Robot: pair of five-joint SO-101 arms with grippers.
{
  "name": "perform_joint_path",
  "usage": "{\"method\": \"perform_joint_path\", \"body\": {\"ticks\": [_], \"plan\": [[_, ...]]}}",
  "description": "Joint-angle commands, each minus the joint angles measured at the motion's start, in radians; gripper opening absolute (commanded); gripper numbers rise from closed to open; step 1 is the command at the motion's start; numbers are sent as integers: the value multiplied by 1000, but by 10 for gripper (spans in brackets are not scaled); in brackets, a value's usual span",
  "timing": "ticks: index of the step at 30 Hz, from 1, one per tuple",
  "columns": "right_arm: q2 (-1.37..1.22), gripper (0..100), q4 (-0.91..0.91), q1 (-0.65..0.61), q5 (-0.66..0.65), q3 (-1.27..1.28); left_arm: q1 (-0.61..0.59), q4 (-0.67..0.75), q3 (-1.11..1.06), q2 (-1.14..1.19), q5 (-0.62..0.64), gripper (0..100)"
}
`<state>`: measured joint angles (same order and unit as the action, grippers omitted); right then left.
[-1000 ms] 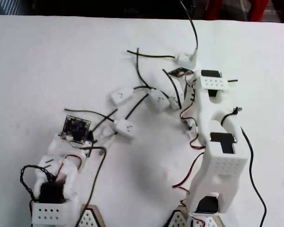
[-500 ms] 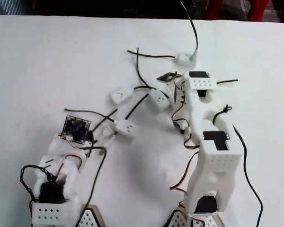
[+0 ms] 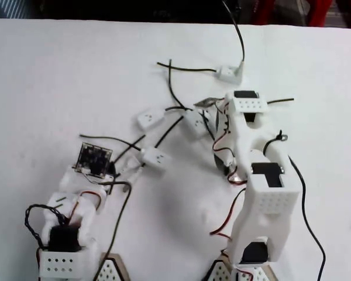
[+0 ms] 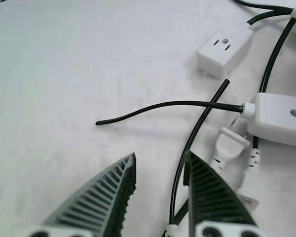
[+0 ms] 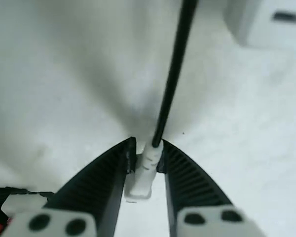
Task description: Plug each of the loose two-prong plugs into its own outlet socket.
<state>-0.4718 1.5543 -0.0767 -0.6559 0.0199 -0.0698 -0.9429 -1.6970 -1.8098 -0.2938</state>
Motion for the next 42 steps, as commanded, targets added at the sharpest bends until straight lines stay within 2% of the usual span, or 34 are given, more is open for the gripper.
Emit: {"method": "perform_joint_path", "body": {"ticks": [1, 9, 16, 23, 40, 42], "plan": [[38, 115, 45, -5, -8, -12, -12, 15, 5, -8, -6, 170], [-15, 115, 53, 1, -8, -11, -12, 15, 5, -8, -6, 170], [-10, 19, 53, 1, -8, -12, -12, 15, 5, -8, -6, 170], [-8, 71, 111, -4, -8, -15, -12, 15, 5, -8, -6, 170], [-19, 72, 137, 16, -9, -46, -12, 15, 5, -8, -6, 170], [-19, 46, 136, 16, -9, -46, -12, 15, 5, -8, -6, 170]]}}
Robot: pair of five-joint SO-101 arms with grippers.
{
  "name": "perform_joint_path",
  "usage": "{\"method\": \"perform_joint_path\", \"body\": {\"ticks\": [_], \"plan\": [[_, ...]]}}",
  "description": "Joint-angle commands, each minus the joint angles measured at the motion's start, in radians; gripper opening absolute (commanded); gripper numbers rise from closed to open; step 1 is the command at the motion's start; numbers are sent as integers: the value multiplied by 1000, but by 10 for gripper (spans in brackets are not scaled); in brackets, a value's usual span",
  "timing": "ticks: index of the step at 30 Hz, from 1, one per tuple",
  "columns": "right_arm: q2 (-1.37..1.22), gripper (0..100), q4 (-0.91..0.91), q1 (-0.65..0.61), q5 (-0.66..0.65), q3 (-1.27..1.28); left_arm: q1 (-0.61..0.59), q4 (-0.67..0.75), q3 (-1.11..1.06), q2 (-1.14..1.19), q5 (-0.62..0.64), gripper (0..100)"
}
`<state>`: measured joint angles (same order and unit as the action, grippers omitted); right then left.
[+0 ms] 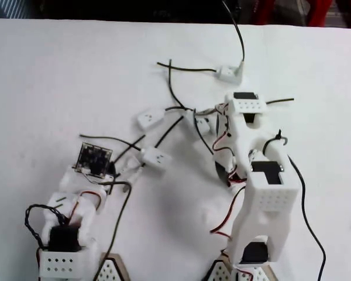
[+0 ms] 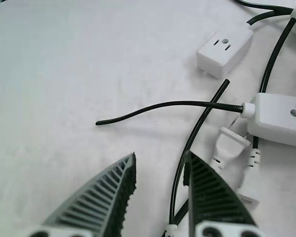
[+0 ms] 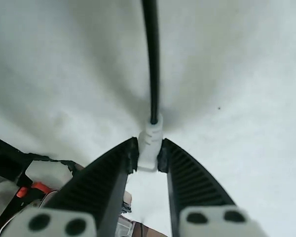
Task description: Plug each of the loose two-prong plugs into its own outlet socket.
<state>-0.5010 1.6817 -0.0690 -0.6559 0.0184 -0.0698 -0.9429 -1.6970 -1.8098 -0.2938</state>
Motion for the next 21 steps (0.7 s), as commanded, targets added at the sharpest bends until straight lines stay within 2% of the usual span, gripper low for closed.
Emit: {"method": "perform_joint_path", "body": {"ticks": [1, 10, 15, 21], "plan": [[10, 23, 8, 7, -9, -44, -12, 15, 5, -8, -6, 170], [116, 17, 33, 8, -63, -34, -12, 15, 5, -8, -6, 170], [361, 17, 31, -22, -74, 83, -12, 15, 5, -8, -6, 170], [682, 18, 30, -91, -152, 256, -12, 15, 5, -8, -6, 170]]}}
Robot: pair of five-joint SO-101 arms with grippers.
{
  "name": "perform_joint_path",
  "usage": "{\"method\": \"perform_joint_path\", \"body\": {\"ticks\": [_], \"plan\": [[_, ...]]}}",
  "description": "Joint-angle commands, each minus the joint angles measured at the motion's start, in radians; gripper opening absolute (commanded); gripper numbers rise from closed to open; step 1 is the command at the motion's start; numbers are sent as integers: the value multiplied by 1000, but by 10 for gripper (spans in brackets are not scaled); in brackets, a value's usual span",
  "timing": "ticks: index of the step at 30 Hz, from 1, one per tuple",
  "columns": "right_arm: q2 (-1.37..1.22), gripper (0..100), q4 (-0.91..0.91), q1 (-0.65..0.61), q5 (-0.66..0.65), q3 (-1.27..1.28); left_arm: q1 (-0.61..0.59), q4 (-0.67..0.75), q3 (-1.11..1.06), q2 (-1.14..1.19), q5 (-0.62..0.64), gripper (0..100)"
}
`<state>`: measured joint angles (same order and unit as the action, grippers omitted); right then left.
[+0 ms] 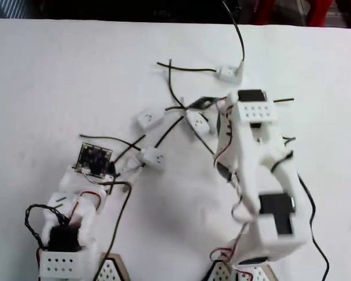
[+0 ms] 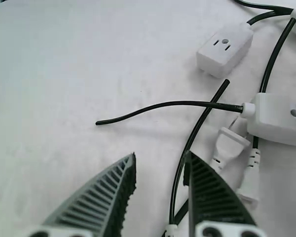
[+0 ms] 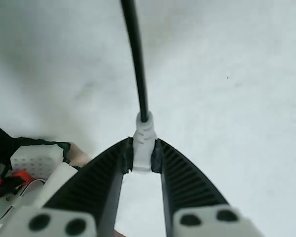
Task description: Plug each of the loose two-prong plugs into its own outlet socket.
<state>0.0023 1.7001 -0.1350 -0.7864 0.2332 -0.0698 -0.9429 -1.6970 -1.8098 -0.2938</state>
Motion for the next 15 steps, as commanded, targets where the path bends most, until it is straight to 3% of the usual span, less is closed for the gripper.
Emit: {"method": "perform_joint_path", "body": {"ticks": [1, 15], "plan": [[220, 18, 12, -35, -20, 63, -12, 15, 5, -8, -6, 170], [544, 18, 4, -166, -12, 152, -12, 15, 5, -8, -6, 170]]}}
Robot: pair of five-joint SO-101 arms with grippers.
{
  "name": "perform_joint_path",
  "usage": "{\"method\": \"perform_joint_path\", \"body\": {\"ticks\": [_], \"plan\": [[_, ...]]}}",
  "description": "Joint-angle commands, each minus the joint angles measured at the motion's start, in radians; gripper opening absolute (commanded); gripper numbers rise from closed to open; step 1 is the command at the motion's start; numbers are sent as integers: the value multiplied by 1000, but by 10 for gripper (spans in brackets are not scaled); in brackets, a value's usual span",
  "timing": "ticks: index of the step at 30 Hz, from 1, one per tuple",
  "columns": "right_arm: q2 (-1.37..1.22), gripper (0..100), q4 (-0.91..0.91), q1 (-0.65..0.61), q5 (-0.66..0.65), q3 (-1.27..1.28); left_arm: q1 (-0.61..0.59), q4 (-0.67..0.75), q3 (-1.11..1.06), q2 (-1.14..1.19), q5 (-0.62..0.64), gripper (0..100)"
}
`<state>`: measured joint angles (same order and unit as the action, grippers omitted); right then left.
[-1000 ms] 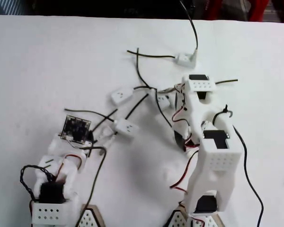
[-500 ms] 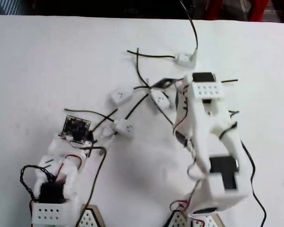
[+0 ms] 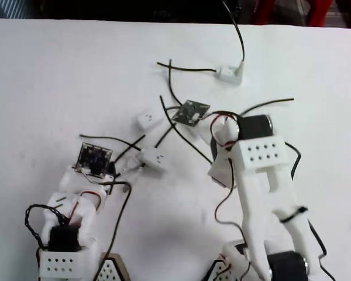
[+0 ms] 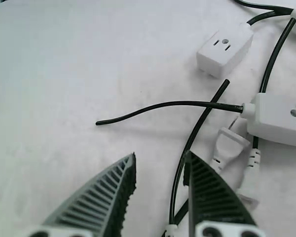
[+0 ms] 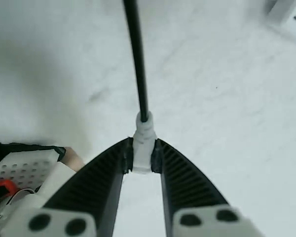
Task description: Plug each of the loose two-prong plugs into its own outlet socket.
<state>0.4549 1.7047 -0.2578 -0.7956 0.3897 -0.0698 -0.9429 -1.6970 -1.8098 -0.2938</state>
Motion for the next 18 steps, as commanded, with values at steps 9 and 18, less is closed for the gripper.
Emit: {"method": "perform_joint_path", "body": {"ticks": [9, 18], "plan": [[314, 18, -180, -245, 307, 118, -12, 15, 5, -8, -6, 170], [489, 18, -679, -272, 589, 460, -12, 15, 5, -8, -6, 170]]}}
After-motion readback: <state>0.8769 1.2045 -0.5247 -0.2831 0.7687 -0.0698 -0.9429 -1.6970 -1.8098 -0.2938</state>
